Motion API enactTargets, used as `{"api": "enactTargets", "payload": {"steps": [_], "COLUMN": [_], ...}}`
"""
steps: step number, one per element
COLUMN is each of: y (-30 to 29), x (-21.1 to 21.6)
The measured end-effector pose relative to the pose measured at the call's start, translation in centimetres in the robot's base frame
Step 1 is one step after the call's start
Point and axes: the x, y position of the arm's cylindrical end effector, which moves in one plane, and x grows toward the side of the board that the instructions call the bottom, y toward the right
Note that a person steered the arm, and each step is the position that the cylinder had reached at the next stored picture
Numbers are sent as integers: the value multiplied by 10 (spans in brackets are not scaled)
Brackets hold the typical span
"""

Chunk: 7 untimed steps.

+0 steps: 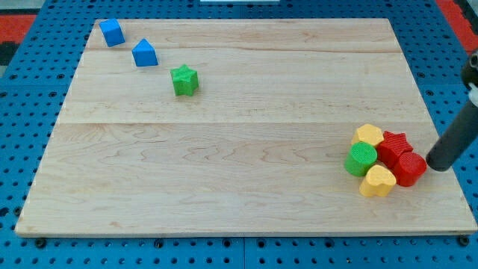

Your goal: Move the hexagon at the center of the board

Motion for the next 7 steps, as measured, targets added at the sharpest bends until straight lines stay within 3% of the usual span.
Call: {"api": "enactTargets", "payload": {"steps": [1, 2, 4, 7], "y": [0, 0, -23, -49], "x": [4, -38, 2, 12]}}
